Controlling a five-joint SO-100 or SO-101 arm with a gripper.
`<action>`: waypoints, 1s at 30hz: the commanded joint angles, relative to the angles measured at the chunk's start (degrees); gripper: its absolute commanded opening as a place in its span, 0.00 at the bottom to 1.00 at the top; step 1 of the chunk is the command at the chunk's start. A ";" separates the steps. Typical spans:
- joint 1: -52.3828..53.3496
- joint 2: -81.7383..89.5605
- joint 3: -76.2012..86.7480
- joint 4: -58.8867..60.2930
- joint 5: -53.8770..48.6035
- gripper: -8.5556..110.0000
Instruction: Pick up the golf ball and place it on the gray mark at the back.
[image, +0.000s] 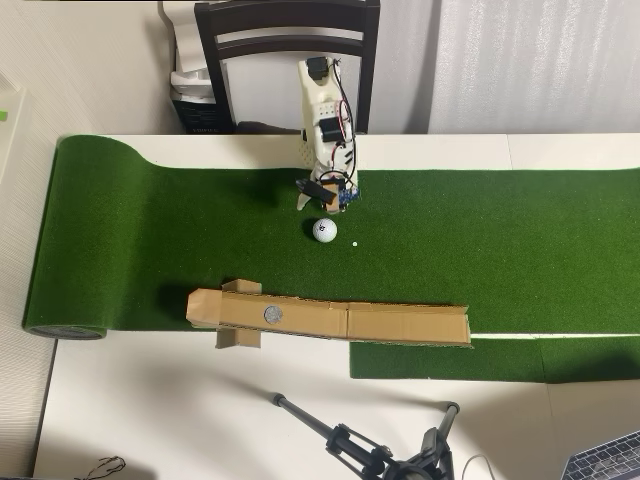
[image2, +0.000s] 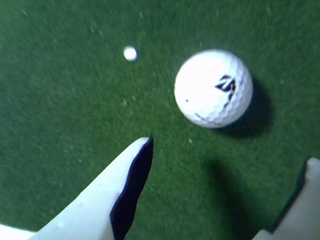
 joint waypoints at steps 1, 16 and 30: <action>0.79 -7.47 -8.70 -0.35 0.26 0.47; 0.09 -17.31 -12.74 -1.23 2.72 0.47; 0.00 -16.44 -16.87 -1.41 5.01 0.47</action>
